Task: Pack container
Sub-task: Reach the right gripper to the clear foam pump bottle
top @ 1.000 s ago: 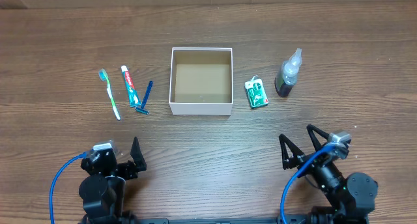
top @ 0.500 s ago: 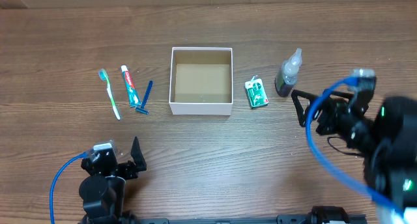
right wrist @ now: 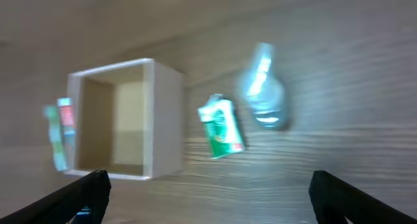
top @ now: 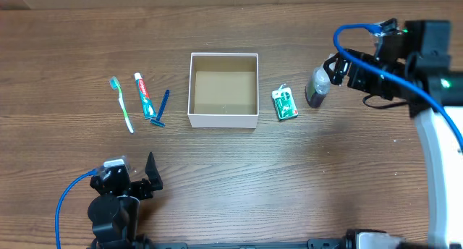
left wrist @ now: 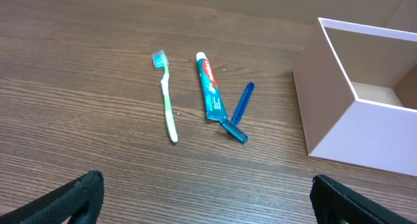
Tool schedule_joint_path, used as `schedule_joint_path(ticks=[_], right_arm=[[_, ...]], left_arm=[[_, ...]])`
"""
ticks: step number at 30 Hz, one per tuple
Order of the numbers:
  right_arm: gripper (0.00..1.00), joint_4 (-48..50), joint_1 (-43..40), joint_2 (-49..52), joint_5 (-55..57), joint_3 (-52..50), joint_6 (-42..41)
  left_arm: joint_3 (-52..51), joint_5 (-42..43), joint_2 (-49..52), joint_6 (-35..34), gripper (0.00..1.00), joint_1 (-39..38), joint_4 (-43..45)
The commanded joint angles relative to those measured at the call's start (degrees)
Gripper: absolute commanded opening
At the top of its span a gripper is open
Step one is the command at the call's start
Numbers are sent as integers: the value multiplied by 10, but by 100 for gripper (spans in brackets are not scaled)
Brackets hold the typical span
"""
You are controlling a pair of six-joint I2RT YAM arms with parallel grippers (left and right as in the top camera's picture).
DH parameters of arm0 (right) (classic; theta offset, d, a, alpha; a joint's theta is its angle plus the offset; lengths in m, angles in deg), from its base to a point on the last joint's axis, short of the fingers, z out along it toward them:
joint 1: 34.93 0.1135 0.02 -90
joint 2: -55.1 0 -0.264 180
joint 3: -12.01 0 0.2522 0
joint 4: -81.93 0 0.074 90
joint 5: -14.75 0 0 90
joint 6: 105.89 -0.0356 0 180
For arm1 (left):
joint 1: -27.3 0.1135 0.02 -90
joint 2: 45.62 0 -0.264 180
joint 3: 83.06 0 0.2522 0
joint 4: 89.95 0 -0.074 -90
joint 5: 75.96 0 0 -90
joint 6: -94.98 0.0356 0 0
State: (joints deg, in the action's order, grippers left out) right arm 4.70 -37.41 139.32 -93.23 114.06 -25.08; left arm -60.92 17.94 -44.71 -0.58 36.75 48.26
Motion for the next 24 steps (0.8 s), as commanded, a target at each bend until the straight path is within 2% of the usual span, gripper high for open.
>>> schedule_joint_path(ticks=[1,4,12,16,22,24], right_arm=[[100,11,4,46,56,15,3],[100,37,15,77,64,15,3],[100,75,81,148,191,15,-2],[100,77,88,194,246,15,-41],[99,89,78,221,222,15,-43],[88,96,78,223,217,15,-43]], left_arm=[[-5,6,-7,2,100,-1,0],[-5,6,-7,2,100,-1,0],[-5,6,-7,2,100,-1,0],[-5,6,-7,3,100,-1,0],[-5,6,-7,2,100,-1,0],[-5,6,-7,2,100,-1,0]])
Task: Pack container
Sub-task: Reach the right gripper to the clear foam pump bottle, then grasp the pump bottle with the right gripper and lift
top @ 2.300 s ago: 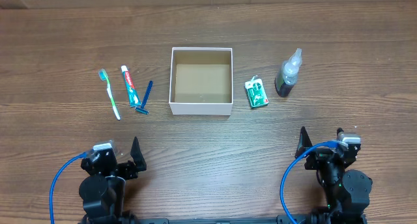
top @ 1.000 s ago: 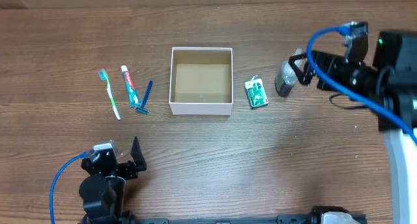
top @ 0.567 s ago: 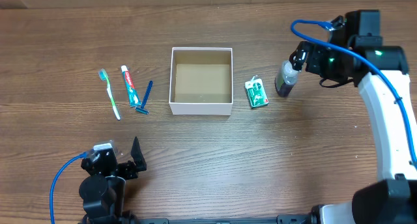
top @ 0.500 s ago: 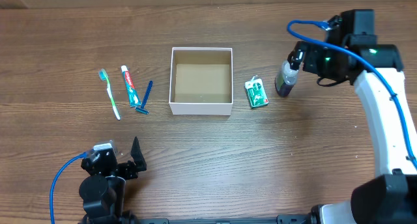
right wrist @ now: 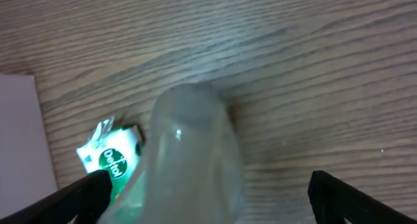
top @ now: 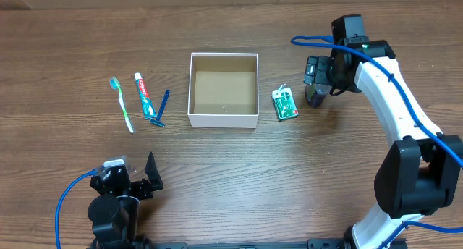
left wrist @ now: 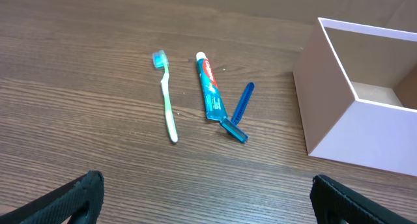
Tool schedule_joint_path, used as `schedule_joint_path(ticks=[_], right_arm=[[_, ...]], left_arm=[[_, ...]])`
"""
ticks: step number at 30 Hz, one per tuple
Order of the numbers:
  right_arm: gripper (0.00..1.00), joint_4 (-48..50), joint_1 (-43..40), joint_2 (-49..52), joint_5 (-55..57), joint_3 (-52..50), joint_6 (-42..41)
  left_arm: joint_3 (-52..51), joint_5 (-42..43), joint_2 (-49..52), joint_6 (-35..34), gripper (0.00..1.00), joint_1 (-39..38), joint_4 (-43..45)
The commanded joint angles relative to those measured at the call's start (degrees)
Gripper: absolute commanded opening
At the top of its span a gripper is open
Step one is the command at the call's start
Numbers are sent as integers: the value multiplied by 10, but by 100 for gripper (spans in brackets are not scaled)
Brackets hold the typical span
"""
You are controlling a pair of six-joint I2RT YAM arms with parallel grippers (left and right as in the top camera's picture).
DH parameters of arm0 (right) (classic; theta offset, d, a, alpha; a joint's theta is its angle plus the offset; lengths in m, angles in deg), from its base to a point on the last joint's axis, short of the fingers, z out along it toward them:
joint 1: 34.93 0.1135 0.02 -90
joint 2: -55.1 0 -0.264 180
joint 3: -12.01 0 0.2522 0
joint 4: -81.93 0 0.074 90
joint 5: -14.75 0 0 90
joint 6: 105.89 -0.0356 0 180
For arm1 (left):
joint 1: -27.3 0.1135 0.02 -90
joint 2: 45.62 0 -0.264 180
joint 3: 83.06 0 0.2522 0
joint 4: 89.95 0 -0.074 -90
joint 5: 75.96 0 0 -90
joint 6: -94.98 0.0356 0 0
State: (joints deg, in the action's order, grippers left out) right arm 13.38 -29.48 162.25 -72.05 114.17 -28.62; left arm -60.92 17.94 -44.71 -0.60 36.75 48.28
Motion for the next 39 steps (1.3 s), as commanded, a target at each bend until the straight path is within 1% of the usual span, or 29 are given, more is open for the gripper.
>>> schedule_joint_path(ticks=[1,4,12,17,19,22,23,24,25,31,35,37,39], right_arm=[[84,11,-2,-6,6,13,-8],[76,26,-2,-6,3,13,-8],[75,31,-2,5,-14,12,-8],[63,29,-2,21,-21,12,-8],[61,28,-2,22,-20,12,-8],[52,26,-2,21,-20,12,-8],[44,22,-2,21,-20,12,-8],[40,19,-2,21,-20,13,-8],[38,15,-2,19,-20,14,-8],[36,2,-2,-22,-20,14,-8],[35,-30,8,-83,-20,31,-8],[33,-55,20,-116,-20,48,-8],[33,-85,42,-156,-21,67,-8]], left_arm=[[-5,6,-7,3,100,-1,0],[-5,6,-7,3,100,-1,0],[-5,6,-7,3,100,-1,0],[-5,6,-7,3,100,-1,0],[-5,6,-7,3,100,-1,0],[-5,6,-7,3,100,-1,0],[-5,6,-7,3,100,-1,0],[-5,6,-7,3,100,-1,0],[-5,6,-7,3,100,-1,0],[-5,6,-7,3,100,-1,0],[-5,6,-7,3,100,-1,0],[-5,6,-7,3,100,-1,0],[-5,6,-7,3,100,-1,0]])
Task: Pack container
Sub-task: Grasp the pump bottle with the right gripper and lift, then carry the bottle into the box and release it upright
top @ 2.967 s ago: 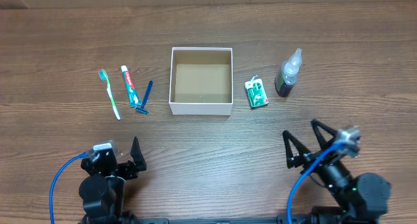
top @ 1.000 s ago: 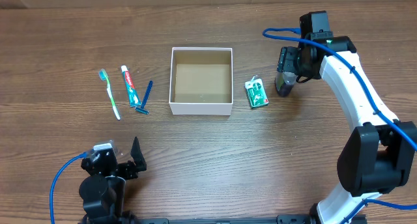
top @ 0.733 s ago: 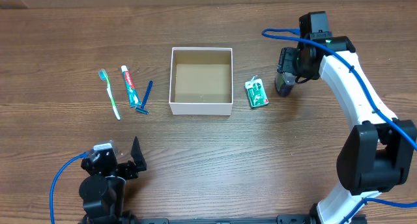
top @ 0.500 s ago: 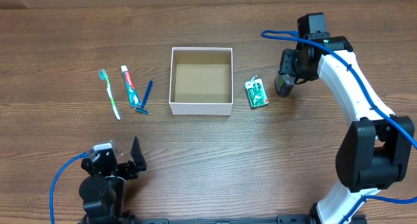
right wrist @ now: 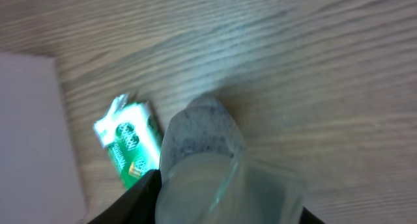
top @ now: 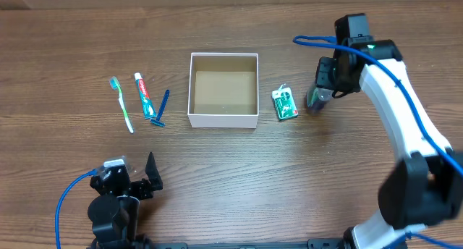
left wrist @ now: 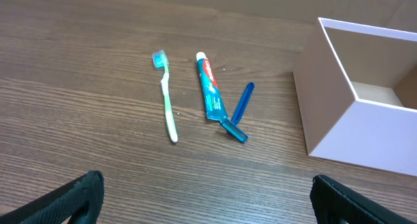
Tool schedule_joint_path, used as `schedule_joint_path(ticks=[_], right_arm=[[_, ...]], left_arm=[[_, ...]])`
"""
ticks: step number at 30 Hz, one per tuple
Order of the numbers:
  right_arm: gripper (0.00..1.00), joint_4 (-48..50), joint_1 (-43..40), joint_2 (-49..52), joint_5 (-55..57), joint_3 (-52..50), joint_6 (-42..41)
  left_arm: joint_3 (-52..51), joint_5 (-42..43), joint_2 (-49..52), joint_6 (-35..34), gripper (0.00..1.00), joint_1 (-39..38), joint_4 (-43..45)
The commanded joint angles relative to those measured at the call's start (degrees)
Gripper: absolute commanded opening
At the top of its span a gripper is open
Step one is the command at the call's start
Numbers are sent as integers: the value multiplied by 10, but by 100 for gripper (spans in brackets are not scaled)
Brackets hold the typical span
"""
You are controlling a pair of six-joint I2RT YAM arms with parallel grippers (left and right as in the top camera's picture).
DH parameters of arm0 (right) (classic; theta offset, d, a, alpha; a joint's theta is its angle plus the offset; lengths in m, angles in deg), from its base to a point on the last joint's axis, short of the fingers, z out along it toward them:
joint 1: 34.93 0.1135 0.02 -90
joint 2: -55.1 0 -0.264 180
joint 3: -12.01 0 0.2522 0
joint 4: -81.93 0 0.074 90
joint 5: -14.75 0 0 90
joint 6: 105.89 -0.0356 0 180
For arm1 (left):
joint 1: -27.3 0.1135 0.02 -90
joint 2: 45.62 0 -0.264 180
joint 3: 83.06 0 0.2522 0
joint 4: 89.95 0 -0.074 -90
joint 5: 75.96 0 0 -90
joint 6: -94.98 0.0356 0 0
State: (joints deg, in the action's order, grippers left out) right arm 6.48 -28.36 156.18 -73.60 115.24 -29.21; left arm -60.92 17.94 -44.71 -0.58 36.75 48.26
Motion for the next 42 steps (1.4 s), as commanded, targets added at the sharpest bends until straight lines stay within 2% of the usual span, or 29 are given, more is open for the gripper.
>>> schedule_joint_path(ticks=[1,6,10,13,19,27,34,36,42], right_arm=[[32,-31,46,-112,-5,66,-2],[31,-53,145,-162,-9,84,-2],[31,-31,222,-159,-9,84,-5],[32,0,250,-139,-2,84,-50],[33,72,254,-60,13,84,-108],[39,174,231,53,27,84,-112],[41,210,204,82,32,84,-123],[47,221,199,92,32,84,-122],[54,224,197,106,32,84,-120]], left_arm=[[-5,6,-7,2,100,-1,0],[-5,6,-7,2,100,-1,0],[-5,6,-7,2,100,-1,0],[-5,6,-7,2,100,-1,0],[-5,6,-7,2,100,-1,0],[-5,6,-7,2,100,-1,0],[-5,6,-7,3,100,-1,0],[-5,6,-7,2,100,-1,0],[-5,6,-7,2,100,-1,0]])
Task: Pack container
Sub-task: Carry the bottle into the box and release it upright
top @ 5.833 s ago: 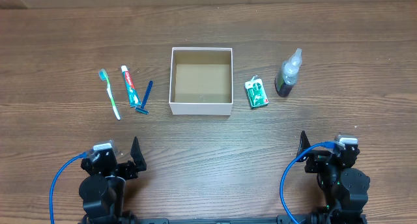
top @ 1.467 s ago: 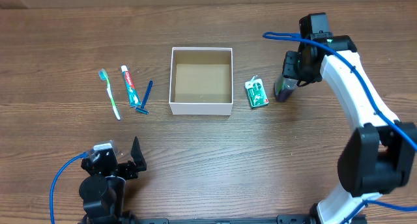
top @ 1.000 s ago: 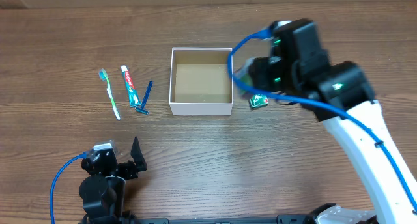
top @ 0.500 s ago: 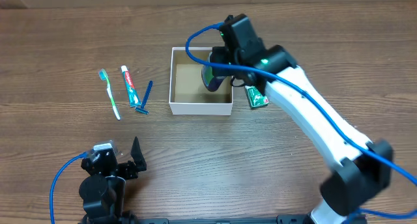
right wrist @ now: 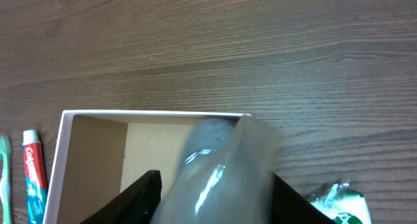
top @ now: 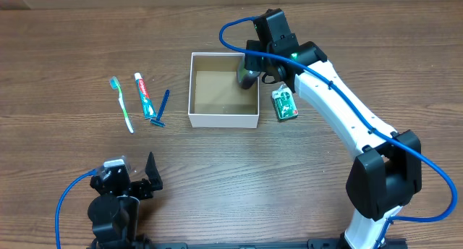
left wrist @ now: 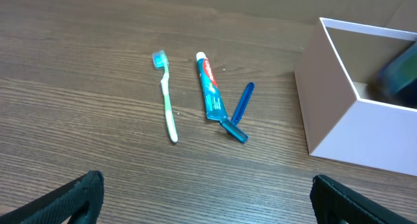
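A white open box [top: 223, 118] stands mid-table, also seen in the right wrist view [right wrist: 65, 142] and the left wrist view [left wrist: 339, 120]. My right gripper [top: 253, 74] is shut on a clear bottle [right wrist: 218, 168] held over the box's right inner edge. A green packet [top: 285, 104] lies just right of the box. A green toothbrush [top: 122, 104], a toothpaste tube [top: 144, 93] and a blue razor [top: 161, 108] lie left of the box. My left gripper [top: 141, 180] stands open near the front edge, well short of them.
The right arm [top: 340, 119] stretches across the table's right half from the front. A blue cable [top: 69, 198] loops beside the left arm at the front left. Bare wood surrounds the items.
My right gripper, shut on the bottle, has moved left from beside the green packet to over the box's right side. The left arm has not moved.
My right gripper was first open to the right of the upright bottle. Then it stood around the bottle. Then it was shut on it, tilted beside the packet. Now the bottle hangs over the box. The left gripper stayed open and still throughout.
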Tool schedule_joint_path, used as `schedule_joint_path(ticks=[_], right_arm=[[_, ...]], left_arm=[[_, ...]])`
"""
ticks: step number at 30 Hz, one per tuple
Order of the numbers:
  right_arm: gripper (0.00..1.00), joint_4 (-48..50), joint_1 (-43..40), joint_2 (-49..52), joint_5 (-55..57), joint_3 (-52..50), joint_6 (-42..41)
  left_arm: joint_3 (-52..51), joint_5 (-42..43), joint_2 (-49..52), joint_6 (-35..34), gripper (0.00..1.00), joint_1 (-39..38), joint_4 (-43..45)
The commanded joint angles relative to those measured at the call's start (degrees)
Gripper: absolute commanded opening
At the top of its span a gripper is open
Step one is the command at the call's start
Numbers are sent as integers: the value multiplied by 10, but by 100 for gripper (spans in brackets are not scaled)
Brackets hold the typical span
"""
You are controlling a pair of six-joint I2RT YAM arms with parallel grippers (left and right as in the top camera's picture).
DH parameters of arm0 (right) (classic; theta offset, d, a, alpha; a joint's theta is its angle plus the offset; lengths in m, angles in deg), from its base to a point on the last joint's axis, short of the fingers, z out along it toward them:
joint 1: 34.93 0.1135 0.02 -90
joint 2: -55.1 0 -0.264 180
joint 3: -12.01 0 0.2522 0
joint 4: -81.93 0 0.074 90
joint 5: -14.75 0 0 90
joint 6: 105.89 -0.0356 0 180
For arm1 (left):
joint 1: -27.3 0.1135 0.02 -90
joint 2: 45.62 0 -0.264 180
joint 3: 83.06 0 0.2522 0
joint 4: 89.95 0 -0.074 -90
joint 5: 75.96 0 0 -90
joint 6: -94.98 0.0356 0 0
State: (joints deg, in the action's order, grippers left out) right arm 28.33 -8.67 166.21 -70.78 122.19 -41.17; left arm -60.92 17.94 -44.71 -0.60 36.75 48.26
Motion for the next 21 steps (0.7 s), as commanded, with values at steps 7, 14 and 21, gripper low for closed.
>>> schedule_joint_path(ticks=[7,14,21], right_arm=[[61,5,0,5,4,15,14],[63,-8,0,-19,4,16,46],[63,-94,-11,-68,-13,16,44]], left_arm=[[-5,6,-7,3,100,-1,0],[-5,6,-7,3,100,-1,0],[-5,6,-7,3,100,-1,0]])
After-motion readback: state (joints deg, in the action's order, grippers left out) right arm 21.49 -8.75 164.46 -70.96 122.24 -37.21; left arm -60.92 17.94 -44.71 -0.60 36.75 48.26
